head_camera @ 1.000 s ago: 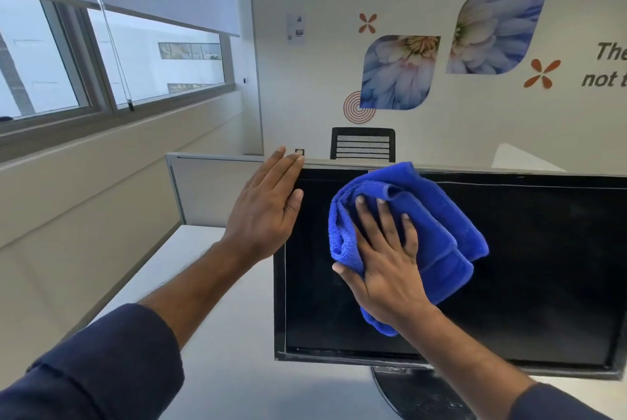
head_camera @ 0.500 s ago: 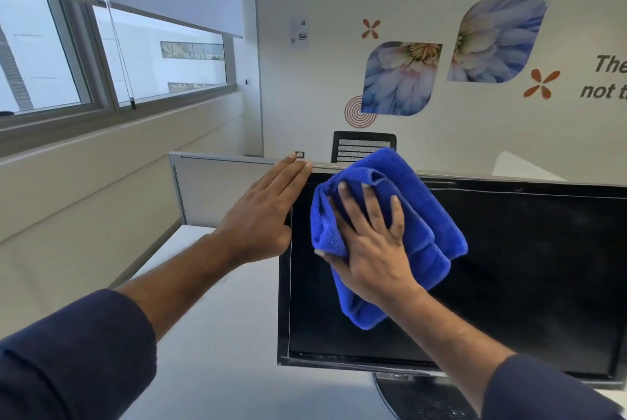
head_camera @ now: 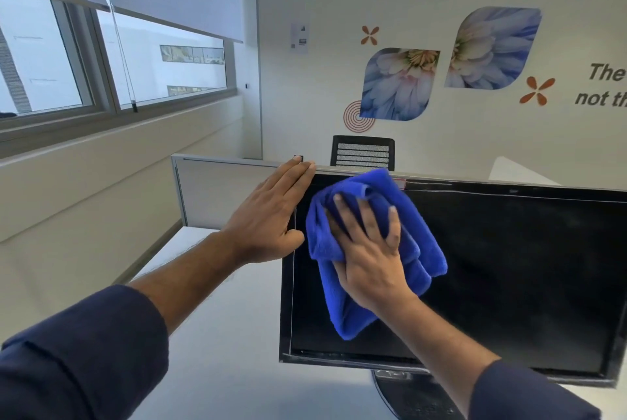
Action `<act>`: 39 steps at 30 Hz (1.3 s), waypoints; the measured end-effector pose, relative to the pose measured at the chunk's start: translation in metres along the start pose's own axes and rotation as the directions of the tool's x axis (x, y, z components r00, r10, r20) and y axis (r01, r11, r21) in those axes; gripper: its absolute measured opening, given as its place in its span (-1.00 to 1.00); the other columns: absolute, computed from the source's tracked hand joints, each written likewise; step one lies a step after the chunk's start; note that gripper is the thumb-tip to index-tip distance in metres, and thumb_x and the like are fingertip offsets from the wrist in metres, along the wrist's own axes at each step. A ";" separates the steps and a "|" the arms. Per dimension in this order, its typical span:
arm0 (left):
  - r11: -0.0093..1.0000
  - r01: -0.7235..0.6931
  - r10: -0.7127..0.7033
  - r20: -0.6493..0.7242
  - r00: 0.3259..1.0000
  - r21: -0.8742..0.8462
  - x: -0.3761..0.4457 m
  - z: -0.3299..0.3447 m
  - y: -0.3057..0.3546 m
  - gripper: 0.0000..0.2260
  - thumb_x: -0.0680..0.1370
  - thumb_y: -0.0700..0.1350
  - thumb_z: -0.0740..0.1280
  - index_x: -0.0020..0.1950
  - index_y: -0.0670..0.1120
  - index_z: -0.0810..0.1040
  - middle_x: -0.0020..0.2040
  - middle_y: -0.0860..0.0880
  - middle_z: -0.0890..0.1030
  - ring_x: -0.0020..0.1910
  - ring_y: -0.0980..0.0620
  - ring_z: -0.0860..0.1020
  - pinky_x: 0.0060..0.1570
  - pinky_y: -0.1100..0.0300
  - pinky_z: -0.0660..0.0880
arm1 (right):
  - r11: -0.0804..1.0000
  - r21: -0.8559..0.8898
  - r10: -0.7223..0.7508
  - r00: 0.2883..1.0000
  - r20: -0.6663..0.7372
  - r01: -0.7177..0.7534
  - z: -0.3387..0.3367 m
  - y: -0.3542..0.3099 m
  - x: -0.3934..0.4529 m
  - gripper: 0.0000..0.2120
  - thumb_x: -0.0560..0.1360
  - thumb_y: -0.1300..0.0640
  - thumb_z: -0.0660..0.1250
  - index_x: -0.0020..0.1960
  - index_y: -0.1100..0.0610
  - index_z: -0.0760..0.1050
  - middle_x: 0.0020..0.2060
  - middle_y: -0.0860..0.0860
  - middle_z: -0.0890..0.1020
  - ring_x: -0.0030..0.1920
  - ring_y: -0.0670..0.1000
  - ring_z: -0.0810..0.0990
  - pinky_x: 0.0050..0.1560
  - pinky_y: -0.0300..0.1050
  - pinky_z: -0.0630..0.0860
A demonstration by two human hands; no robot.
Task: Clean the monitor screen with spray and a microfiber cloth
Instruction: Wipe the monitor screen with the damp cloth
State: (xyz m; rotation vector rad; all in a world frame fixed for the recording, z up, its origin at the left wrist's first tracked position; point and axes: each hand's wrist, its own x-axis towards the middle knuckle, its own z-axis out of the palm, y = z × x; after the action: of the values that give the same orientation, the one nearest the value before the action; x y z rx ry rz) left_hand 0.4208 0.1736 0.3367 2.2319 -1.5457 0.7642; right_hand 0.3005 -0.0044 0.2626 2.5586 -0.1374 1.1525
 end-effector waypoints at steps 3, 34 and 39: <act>0.999 0.009 -0.009 -0.001 1.000 -0.038 -0.001 0.000 0.001 -0.15 0.34 0.07 0.07 0.63 -0.14 0.03 0.63 -0.08 0.06 0.61 0.10 -0.12 0.55 0.17 -0.11 | 0.999 0.042 0.030 0.999 -0.018 -0.029 -0.005 -0.006 0.025 -0.40 0.53 -0.11 0.20 0.55 -0.06 0.21 0.58 -0.05 0.15 0.59 0.14 0.00 0.47 0.40 -0.02; 0.984 -0.046 0.049 -0.013 0.999 0.171 0.022 0.021 0.023 -0.33 0.52 0.02 0.07 0.62 -0.15 0.07 0.61 -0.12 0.16 0.60 -0.02 0.05 0.58 0.02 -0.05 | 0.981 -0.034 -0.184 0.976 0.113 0.189 0.020 0.021 -0.073 -0.28 0.53 -0.11 0.20 0.61 -0.03 0.01 0.60 -0.05 0.05 0.60 0.11 0.00 0.53 0.29 -0.09; 0.986 -0.013 0.019 -0.037 0.999 0.169 0.027 0.024 0.031 -0.34 0.52 0.04 0.07 0.61 -0.16 0.13 0.57 -0.12 0.25 0.57 -0.06 0.14 0.57 -0.02 -0.01 | 0.999 -0.026 -0.026 0.998 0.056 0.028 0.010 0.045 -0.065 -0.23 0.49 -0.07 0.25 0.61 -0.05 -0.01 0.60 -0.05 0.07 0.59 0.10 0.02 0.52 0.29 -0.05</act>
State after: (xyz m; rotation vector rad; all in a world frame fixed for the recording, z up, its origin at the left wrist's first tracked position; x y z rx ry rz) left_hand 0.4048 0.1289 0.3321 2.3100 -1.5342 0.9703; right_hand 0.2542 -0.0533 0.2196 2.5623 -0.1296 1.0635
